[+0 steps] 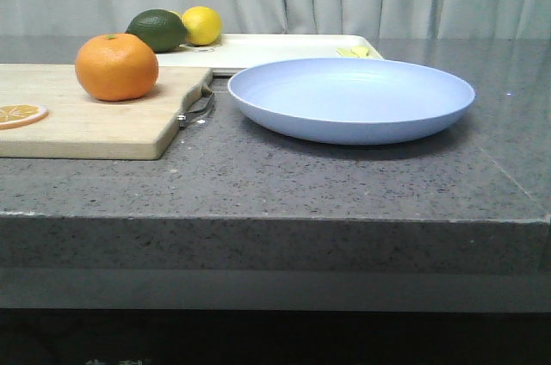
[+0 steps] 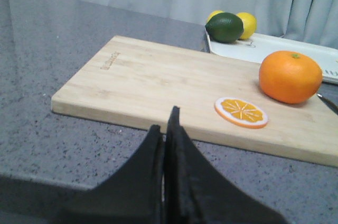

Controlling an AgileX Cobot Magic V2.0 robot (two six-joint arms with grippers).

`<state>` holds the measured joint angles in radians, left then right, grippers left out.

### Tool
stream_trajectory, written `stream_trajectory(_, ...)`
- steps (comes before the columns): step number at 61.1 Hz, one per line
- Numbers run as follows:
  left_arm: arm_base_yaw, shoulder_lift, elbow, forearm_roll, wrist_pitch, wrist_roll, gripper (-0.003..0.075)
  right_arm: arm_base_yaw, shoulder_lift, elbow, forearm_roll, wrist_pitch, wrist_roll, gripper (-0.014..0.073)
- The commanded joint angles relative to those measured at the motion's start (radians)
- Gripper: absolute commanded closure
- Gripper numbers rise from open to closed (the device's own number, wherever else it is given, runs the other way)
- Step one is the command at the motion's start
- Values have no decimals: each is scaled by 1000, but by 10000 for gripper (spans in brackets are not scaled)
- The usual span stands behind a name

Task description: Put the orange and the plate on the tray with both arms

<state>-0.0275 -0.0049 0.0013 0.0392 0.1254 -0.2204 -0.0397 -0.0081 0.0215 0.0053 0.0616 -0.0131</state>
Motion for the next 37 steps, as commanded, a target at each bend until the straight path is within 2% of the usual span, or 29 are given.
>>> stream_trajectory(1, 3, -19, 4, 3, -175, -4, 738, -6, -24, -82, -5, -51, -6, 654)
stream_trajectory(7, 3, -19, -26, 3, -273, -4, 738, -6, -11, -187, -5, 48, 0, 654)
stream_trajectory(10, 3, -19, -70, 3, -281, -4, 738, -6, 13, -247, -5, 96, 5, 654)
stream_trajectory(16, 3, 14, -195, 66, -234, -4, 738, -6, 114, -374, -5, 195, 5, 654)
stream_trajectory(21, 3, 90, -314, 126, -142, -4, 738, -6, 218, -477, -5, 235, 5, 654)
stream_trajectory(27, 3, 227, -433, 142, -56, -4, 738, -6, 355, -580, 8, 243, 5, 654)
stream_trajectory(37, 3, 454, -534, 183, -41, -4, 738, -6, 542, -686, 32, 240, 5, 654)
